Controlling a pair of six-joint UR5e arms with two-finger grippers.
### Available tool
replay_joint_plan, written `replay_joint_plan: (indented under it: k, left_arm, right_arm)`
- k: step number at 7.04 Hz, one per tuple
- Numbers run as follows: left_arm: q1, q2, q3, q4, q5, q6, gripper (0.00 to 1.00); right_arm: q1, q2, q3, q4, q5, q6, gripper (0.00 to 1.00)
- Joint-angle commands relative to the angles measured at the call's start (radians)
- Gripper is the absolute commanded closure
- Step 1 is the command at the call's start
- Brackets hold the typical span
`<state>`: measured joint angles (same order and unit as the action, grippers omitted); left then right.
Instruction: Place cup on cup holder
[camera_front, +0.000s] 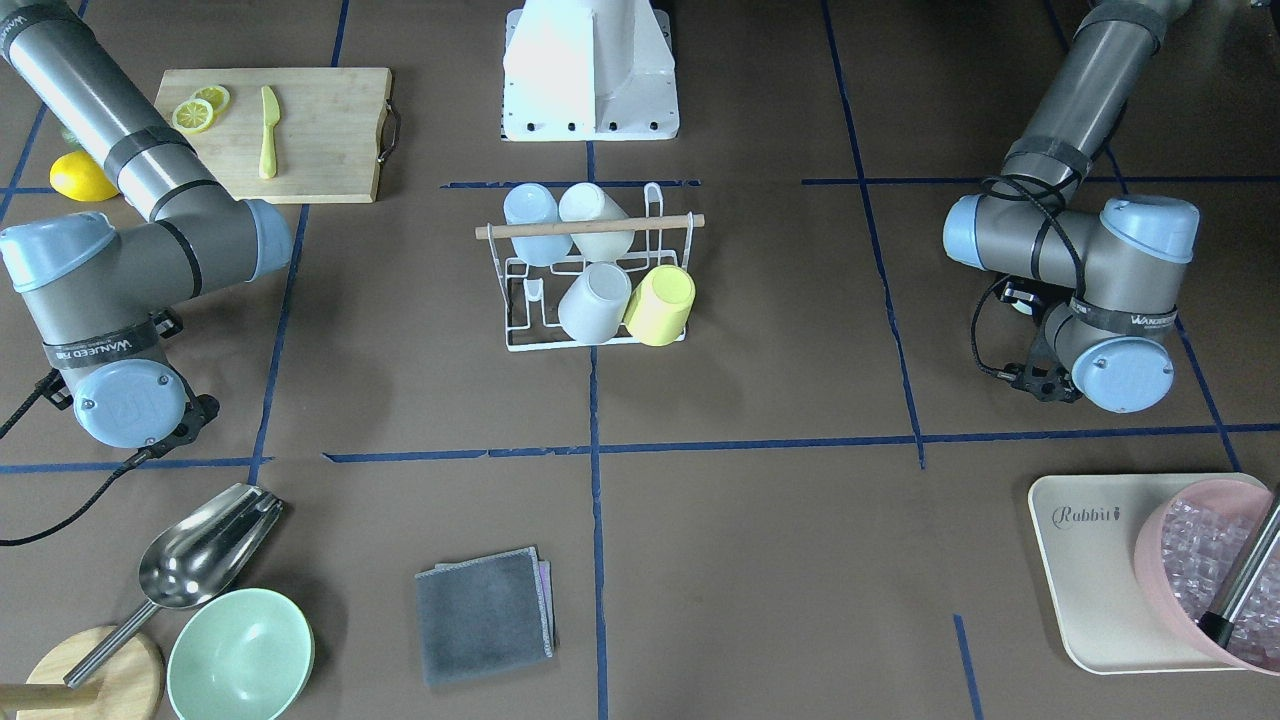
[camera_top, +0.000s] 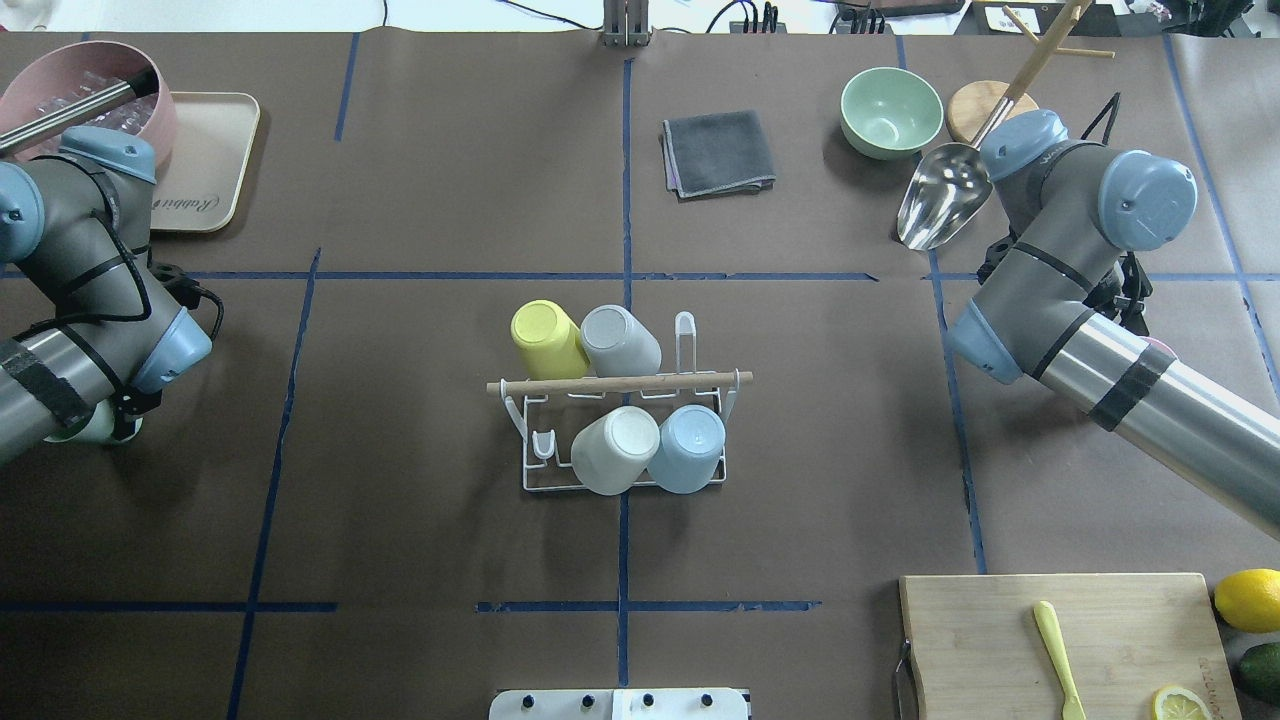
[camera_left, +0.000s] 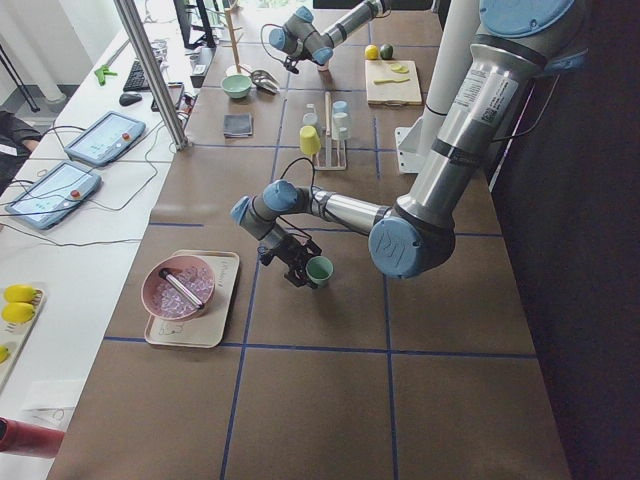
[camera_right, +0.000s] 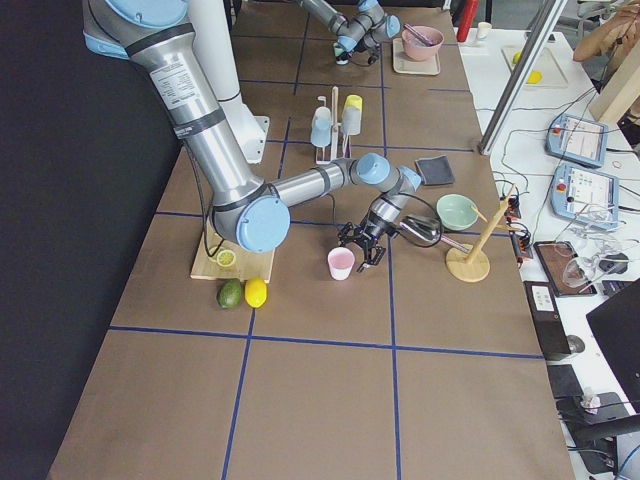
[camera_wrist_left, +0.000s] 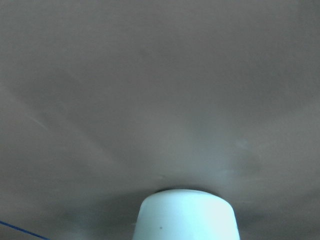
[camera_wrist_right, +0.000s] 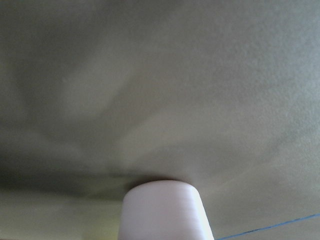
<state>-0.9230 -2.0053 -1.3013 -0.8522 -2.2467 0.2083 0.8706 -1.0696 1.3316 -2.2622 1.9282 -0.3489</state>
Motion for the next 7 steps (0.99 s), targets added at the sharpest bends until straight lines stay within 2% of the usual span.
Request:
replay_joint_plan:
  k: [1,2,4,5,6,7]
  left_arm:
    - [-0.019,0.0,-0.039,0.038,-0.014,0.022,0.96]
    - [-0.052,0.0,-0.097,0.068,-0.013,0.084,0.96]
    - [-0.126,0.003,-0.314,0.071,-0.019,0.106,0.95]
    - [-0.128,0.009,-0.41,0.03,-0.019,0.106,0.93]
    - [-0.134,0.011,-0.462,-0.113,-0.016,0.1,0.93]
    - [-0.135,0.014,-0.469,-0.284,-0.011,0.077,0.93]
  right_arm:
    - [-0.007,-0.004,-0.002,-0.025,0.0,-0.001,0.0]
    - [-0.027,-0.007,-0.003,-0.033,-0.006,-0.002,0.0]
    - [-0.036,-0.004,-0.024,-0.036,-0.012,-0.016,0.0]
    - [-0.036,-0.003,-0.035,-0.037,-0.015,-0.027,0.0]
    - [-0.039,-0.001,-0.04,-0.039,-0.024,-0.027,0.0]
    - [-0.039,0.003,-0.055,-0.039,-0.031,-0.03,0.0]
